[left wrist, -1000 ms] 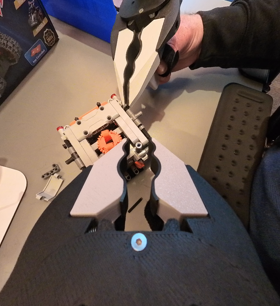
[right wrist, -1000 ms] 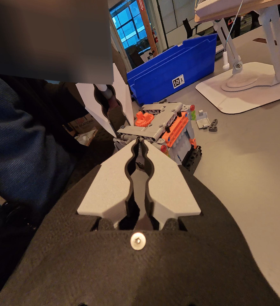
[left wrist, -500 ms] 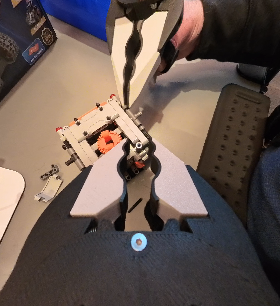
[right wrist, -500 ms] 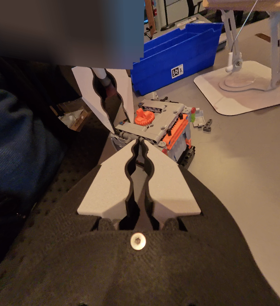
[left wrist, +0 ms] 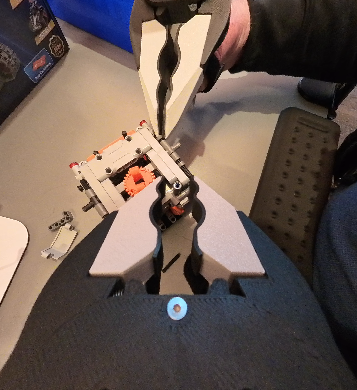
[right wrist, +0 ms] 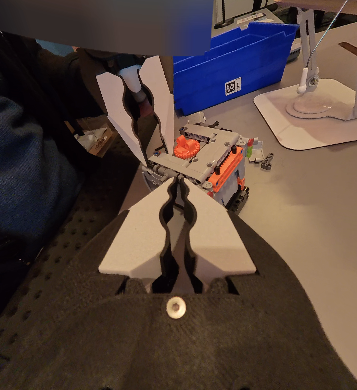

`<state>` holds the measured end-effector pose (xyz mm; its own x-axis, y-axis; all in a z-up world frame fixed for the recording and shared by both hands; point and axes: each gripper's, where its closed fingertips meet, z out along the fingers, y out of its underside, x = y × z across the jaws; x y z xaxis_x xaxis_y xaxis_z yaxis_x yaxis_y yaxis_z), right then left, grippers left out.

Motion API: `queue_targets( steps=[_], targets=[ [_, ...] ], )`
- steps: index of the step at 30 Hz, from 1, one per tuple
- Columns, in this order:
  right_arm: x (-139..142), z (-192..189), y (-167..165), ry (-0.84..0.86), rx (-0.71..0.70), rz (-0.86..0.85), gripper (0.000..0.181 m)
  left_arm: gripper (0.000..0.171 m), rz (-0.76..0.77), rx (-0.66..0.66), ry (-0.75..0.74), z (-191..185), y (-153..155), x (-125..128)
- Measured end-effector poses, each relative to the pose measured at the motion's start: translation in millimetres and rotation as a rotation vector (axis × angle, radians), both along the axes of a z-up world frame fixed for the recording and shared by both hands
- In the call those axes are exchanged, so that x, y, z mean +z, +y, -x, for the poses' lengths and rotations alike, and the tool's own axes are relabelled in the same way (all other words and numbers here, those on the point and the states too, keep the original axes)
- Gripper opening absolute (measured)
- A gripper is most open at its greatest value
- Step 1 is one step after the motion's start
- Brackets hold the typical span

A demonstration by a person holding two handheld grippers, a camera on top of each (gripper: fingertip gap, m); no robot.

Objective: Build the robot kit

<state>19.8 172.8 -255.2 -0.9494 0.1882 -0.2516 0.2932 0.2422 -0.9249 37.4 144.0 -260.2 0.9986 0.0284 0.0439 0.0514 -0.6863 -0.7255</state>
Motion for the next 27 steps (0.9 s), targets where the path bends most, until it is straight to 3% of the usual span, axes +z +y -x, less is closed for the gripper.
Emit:
queue_targets(
  steps=[5, 20, 27],
  targets=[
    [-0.4, -0.1, -0.4, 0.027, 0.020, -0.053, 0.000, 0.020, -0.003, 0.004, -0.004, 0.3, 0.0, 0.1],
    [-1.4, -2.9, -1.5, 0.022, 0.255, -0.175, 0.000, 0.019, 0.004, -0.018, -0.026, -0.6, 0.5, 0.0],
    [-1.6, -4.0, -1.3, -0.011, 0.219, -0.155, 0.000, 0.019, -0.009, 0.004, -0.038, -1.4, 1.3, 0.0]
  ],
)
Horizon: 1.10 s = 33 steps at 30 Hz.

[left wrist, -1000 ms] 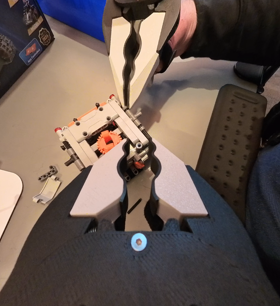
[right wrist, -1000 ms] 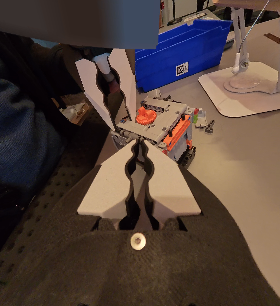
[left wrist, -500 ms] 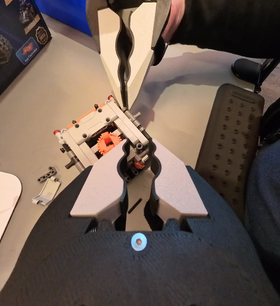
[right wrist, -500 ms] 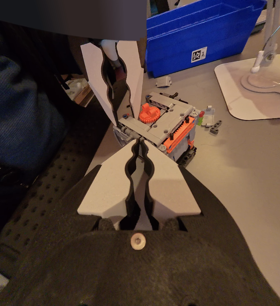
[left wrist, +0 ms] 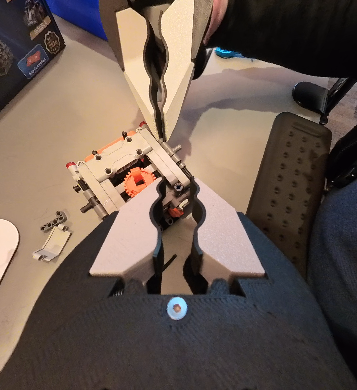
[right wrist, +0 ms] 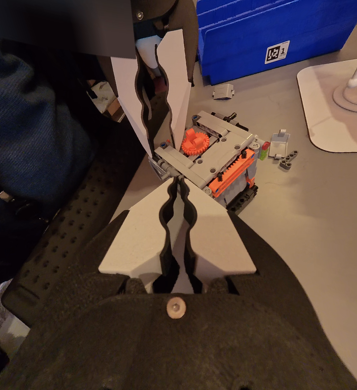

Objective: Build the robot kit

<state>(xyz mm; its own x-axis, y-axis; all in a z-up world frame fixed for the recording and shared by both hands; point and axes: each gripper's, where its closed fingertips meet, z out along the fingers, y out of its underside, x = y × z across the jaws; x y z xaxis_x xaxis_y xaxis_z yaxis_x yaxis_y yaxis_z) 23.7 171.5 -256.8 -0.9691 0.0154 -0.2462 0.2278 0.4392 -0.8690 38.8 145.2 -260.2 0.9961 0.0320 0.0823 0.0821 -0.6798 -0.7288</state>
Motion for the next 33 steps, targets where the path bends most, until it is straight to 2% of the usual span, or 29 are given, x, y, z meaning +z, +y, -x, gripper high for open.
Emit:
queue_targets(
  steps=[8, 9, 10, 11, 17, 21, 27, 28, 30, 31, 33],
  targets=[
    [2, 4, -1, -0.083, -0.185, 0.033, 0.002, 0.020, -0.014, 0.027, -0.008, 2, -3, 0],
    [4, 1, -2, -0.125, -0.188, 0.056, 0.005, 0.020, -0.018, 0.028, -0.014, 2, -2, 0],
    [6, -3, -3, -0.161, -0.180, 0.088, 0.020, 0.020, -0.020, 0.029, -0.013, 2, -2, 1],
    [6, -2, -3, -0.171, -0.195, 0.100, 0.021, 0.020, -0.017, 0.027, -0.011, 3, -2, 1],
    [5, -5, -6, -0.084, -0.310, 0.056, 0.030, 0.020, -0.017, 0.022, 0.005, 3, -2, 1],
    [2, -5, -5, -0.037, -0.388, 0.044, 0.024, 0.019, -0.020, 0.012, 0.031, 1, 0, 0],
    [1, -2, -5, 0.006, -0.429, 0.021, 0.024, 0.019, -0.028, 0.032, 0.028, 2, 2, 0],
    [2, -3, -7, 0.018, -0.429, 0.013, 0.028, 0.020, -0.029, 0.043, 0.037, 2, 2, 0],
    [6, -7, -13, 0.002, -0.435, 0.017, 0.051, 0.020, -0.029, 0.061, 0.024, 5, 2, 1],
    [5, -7, -15, 0.012, -0.458, 0.006, 0.054, 0.020, -0.020, 0.056, 0.018, 6, 1, 1],
    [4, -5, -15, 0.035, -0.513, -0.019, 0.049, 0.020, -0.010, 0.042, 0.017, 4, 0, 0]
  ],
)
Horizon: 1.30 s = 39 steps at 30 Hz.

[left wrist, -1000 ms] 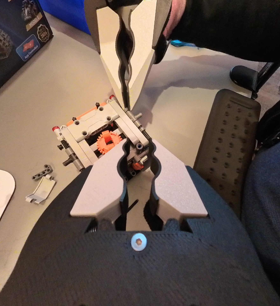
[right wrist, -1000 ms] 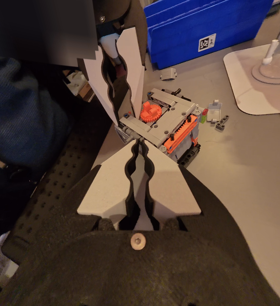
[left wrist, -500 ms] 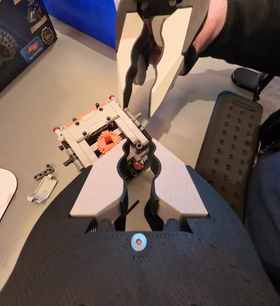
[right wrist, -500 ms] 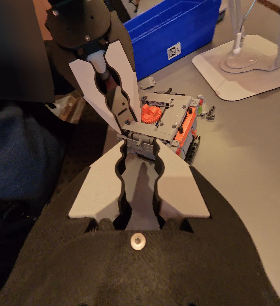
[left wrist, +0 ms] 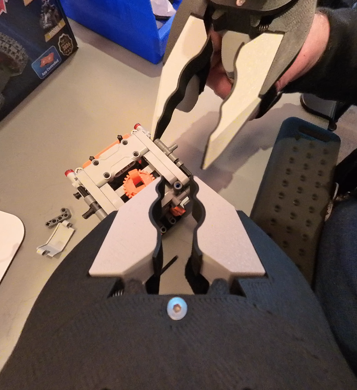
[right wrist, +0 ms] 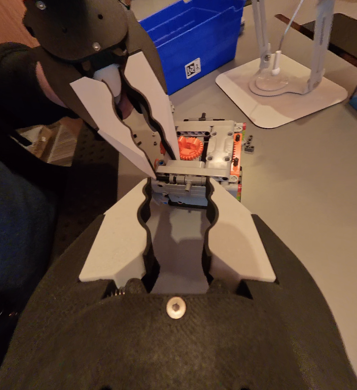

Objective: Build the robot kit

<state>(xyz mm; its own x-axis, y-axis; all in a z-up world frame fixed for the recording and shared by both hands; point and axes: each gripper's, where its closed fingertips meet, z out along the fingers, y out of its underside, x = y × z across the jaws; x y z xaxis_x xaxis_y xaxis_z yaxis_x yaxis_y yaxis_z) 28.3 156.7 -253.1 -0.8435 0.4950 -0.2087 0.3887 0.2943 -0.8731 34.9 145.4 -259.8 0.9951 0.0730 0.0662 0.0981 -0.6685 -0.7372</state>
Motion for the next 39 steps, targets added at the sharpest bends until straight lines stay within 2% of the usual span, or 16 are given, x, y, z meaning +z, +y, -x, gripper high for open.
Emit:
queue_targets(
  steps=[5, 16, 28, 35, 39],
  targets=[
    [-4.0, 3.3, -0.1, 0.082, -0.100, -0.090, 0.050, 0.031, 0.010, -0.045, -0.019, -7.2, 1.5, 0.5],
    [-6.2, 4.3, 0.9, 0.159, -0.098, -0.148, 0.044, 0.023, -0.011, -0.040, -0.008, -4.2, 1.9, 0.1],
    [-6.3, 5.5, 1.7, 0.143, -0.090, -0.151, 0.044, 0.020, -0.015, -0.022, -0.001, -2.1, 1.9, -0.2],
    [-4.4, 6.8, 5.1, 0.156, -0.207, -0.196, 0.045, 0.020, -0.018, -0.011, -0.006, -1.2, 3.8, 0.0],
    [-4.9, 5.8, 5.7, 0.136, -0.226, -0.161, 0.044, 0.020, -0.018, -0.016, -0.012, -1.8, 4.3, 0.0]
  ],
)
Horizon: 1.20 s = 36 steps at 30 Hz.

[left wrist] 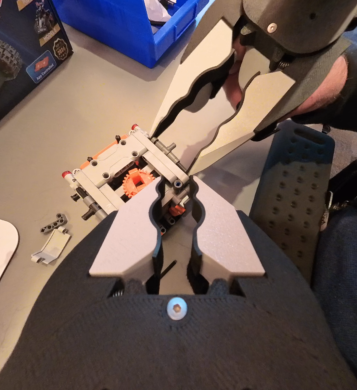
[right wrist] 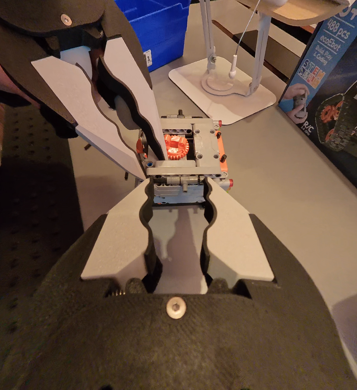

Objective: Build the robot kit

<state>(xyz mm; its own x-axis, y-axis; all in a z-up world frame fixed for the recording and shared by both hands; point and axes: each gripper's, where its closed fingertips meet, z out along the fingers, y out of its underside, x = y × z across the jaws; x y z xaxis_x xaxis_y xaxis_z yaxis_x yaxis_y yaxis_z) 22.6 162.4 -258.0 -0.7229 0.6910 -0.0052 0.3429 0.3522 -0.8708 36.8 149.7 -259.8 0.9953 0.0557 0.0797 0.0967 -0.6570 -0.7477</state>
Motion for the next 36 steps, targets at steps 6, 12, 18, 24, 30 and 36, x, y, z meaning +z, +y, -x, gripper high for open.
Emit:
queue_targets(
  steps=[6, 12, 18, 24, 30, 36],
  targets=[
    [-0.6, 0.4, 0.4, 0.002, 0.013, 0.011, 0.044, 0.020, -0.003, 0.010, 0.003, -0.1, 1.1, 0.0],
    [-1.1, 0.4, 0.8, 0.005, 0.025, -0.009, 0.043, 0.020, -0.005, 0.016, 0.009, 0.2, 1.6, -0.1],
    [0.0, 2.8, 0.1, -0.018, 0.013, 0.032, 0.044, 0.020, -0.002, 0.026, 0.007, 2.3, 0.3, 0.4],
    [-0.5, 2.0, 2.9, -0.010, -0.059, 0.002, 0.044, 0.020, -0.008, 0.038, 0.006, 3.2, 1.5, 0.0],
    [-1.1, -0.1, 0.4, -0.025, -0.051, 0.055, 0.031, 0.020, -0.012, 0.038, 0.003, 4.9, 3.2, 0.4],
    [-0.7, 0.1, 3.4, -0.019, -0.025, 0.051, 0.035, 0.020, -0.003, 0.029, 0.013, 3.4, 5.0, 1.1]
  ],
)
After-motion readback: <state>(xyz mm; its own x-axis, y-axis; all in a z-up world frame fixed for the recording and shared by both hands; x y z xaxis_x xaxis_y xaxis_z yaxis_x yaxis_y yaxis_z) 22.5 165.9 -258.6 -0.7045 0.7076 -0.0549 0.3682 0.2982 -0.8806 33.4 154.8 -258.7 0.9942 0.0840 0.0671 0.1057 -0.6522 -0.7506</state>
